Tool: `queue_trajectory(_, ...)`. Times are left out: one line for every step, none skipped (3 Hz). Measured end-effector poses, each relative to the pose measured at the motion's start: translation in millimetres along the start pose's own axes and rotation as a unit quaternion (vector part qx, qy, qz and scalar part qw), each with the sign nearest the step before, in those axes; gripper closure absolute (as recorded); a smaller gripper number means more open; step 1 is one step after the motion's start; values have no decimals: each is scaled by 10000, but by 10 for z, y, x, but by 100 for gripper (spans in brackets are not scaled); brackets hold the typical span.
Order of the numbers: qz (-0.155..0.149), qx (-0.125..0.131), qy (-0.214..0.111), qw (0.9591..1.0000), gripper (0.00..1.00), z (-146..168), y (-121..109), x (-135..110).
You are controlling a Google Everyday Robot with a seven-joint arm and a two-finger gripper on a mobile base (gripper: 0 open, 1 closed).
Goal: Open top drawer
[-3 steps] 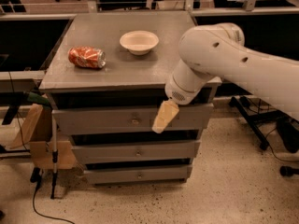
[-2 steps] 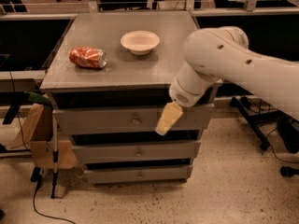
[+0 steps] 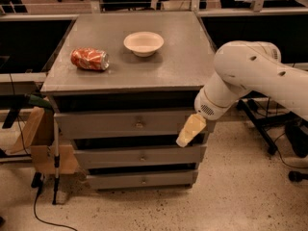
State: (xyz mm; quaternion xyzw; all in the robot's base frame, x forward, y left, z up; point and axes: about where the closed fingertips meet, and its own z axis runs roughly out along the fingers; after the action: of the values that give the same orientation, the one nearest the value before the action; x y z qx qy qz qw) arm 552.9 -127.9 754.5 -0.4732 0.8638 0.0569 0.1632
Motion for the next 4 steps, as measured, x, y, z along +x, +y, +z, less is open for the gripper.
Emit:
queue_trajectory(-7, 3, -107, 9999, 0, 26, -17, -25)
queue_trajectory(-223, -40, -333, 9992, 0, 116, -53, -234)
queue_trajectory(-528, -165, -488, 9973, 0, 268, -43, -524)
queue_trajectory(-731, -356, -389, 9959, 0, 512, 15, -705)
